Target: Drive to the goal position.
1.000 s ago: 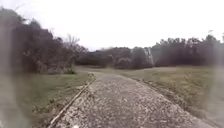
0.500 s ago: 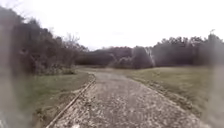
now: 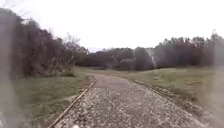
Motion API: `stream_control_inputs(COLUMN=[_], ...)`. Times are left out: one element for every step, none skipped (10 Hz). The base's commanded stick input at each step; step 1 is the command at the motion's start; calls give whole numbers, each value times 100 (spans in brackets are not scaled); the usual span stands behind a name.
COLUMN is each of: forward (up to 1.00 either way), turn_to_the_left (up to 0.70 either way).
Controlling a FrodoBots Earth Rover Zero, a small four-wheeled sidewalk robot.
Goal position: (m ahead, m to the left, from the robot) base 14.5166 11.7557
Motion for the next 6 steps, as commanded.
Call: stream_control_inputs(forward=[70, 70, 70, 70, 70, 70], turn_to_the_left=[0, 0, 0, 0, 0, 0])
